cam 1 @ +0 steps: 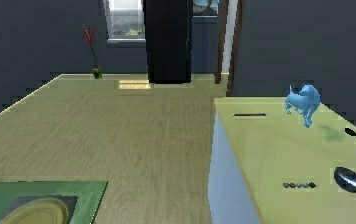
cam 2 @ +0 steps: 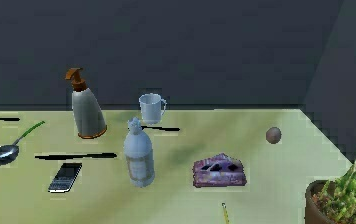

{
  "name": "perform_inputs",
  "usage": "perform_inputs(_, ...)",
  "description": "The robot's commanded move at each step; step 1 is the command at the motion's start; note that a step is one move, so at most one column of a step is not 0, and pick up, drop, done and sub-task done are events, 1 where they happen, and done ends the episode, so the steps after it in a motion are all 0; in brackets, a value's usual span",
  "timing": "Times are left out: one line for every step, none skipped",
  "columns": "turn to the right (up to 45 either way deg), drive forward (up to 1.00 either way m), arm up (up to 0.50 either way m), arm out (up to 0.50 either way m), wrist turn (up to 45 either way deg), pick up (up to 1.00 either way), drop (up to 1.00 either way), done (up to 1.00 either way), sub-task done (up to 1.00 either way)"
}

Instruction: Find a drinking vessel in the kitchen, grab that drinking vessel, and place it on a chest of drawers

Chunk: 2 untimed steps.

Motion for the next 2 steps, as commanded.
perform_inputs(0.0,0.00,0.50,0.00,0.0,0.00,0.00,0.00,0.00)
perform_inputs(0.0,0.00,0.38,0.00,0.0,0.00,0.00,0.00,0.00)
